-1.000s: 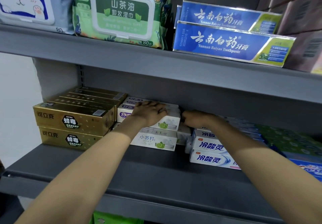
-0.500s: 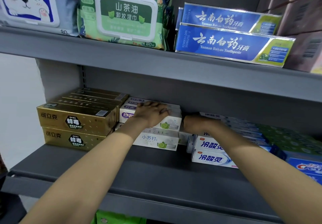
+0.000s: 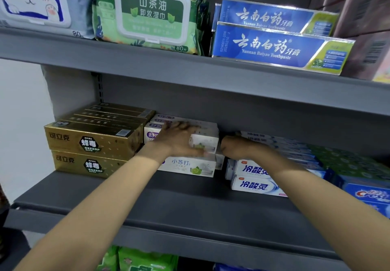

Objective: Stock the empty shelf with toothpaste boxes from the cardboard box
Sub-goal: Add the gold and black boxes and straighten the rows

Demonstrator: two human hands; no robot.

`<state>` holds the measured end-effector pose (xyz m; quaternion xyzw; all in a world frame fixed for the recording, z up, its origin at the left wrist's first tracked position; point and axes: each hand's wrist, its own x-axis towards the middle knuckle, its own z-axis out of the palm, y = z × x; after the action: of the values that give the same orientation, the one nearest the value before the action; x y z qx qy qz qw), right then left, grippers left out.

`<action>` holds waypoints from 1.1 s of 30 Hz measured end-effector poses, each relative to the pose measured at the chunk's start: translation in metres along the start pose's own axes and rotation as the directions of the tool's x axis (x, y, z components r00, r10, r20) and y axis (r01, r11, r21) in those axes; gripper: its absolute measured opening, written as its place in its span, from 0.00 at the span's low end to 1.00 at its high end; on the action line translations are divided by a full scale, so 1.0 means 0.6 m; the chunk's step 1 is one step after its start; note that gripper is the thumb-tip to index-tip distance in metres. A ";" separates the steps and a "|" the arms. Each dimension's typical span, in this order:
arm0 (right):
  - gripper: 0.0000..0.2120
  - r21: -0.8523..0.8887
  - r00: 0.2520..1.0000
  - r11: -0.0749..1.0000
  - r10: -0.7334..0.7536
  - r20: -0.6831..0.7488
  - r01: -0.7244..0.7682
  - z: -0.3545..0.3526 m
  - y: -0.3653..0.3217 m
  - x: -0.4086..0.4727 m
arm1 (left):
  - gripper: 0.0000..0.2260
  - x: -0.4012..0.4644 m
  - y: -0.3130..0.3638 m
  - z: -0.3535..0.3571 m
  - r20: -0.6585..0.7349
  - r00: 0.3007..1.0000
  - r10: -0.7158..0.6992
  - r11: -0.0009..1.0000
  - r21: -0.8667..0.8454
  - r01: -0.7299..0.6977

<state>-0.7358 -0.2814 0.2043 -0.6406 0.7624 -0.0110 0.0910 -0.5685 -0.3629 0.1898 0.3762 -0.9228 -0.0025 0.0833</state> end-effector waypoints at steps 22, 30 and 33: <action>0.28 0.945 0.909 0.295 0.416 0.006 -0.142 0.029 -0.032 0.111 | 0.51 0.002 -0.031 0.009 0.034 0.999 -0.003 0.999 0.043 0.001; 0.21 0.960 0.882 0.256 0.472 -0.023 -0.112 0.079 0.002 0.174 | 0.51 -0.001 -0.031 0.012 0.015 1.000 0.014 0.999 0.051 -0.015; 0.20 0.947 0.890 0.307 0.451 -0.058 -0.094 0.081 -0.003 0.170 | 0.51 -0.002 -0.032 0.012 0.008 1.000 0.014 0.998 0.056 -0.015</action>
<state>-0.7429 -0.3767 0.1440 -0.3238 0.7229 -0.5237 0.3135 -0.5554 -0.3760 0.1812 0.3716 -0.9255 0.0224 0.0695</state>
